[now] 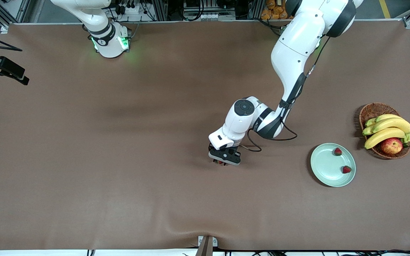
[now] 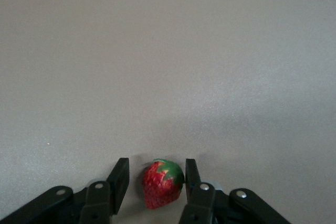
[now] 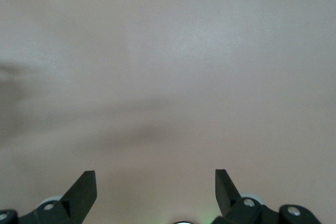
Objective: Collect all strawberries into plate
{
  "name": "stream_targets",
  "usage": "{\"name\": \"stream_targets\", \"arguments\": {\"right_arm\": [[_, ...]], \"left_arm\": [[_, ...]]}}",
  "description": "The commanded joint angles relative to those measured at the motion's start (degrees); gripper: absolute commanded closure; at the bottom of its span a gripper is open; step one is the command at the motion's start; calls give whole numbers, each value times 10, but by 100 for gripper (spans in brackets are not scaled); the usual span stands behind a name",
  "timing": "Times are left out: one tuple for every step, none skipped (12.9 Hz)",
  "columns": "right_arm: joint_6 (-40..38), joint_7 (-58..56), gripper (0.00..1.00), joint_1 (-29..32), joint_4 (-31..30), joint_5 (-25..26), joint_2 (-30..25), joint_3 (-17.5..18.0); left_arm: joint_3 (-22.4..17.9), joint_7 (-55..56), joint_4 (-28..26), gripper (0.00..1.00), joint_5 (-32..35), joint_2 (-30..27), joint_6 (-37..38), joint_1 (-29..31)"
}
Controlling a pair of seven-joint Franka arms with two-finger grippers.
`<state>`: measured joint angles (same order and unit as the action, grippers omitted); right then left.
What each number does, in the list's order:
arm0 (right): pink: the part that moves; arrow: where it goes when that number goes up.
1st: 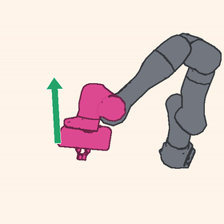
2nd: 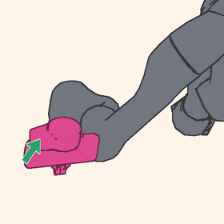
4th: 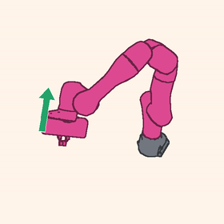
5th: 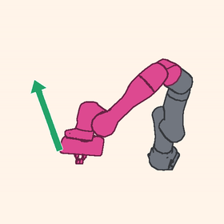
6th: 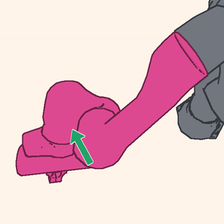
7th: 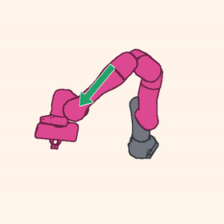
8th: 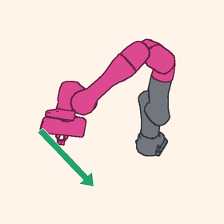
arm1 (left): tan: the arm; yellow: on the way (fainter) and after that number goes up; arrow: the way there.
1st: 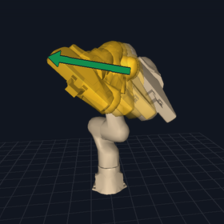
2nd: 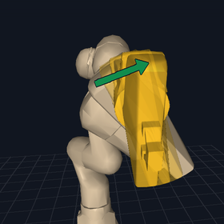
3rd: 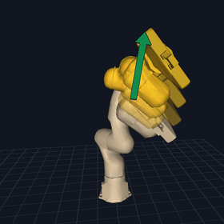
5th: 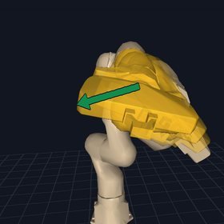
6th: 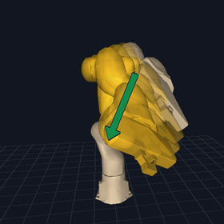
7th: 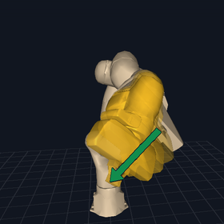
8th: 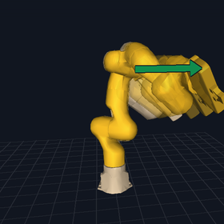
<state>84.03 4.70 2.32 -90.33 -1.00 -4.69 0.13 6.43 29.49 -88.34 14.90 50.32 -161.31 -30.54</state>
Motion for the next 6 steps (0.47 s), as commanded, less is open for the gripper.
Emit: {"name": "stream_targets", "arguments": {"right_arm": [[-11, 2, 0, 5, 8, 19, 0, 8], [-11, -2, 0, 4, 8, 30, 0, 9], [-11, -12, 0, 4, 9, 37, 0, 9], [-11, -24, 0, 7, 11, 37, -1, 8], [-11, -34, 0, 11, 15, 36, 0, 7], [-12, -42, 0, 11, 15, 37, 0, 6]], "left_arm": [[-2, 11, 14, 49, 20, 15, -16, -3], [-2, 11, 15, 49, 19, 16, -16, -3], [-2, 10, 14, 50, 20, 16, -16, -3], [-2, 9, 15, 58, 19, 16, -16, -3], [-2, 10, 15, 70, 19, 15, -16, -3], [-2, 9, 14, 83, 19, 14, -16, -1]]}}
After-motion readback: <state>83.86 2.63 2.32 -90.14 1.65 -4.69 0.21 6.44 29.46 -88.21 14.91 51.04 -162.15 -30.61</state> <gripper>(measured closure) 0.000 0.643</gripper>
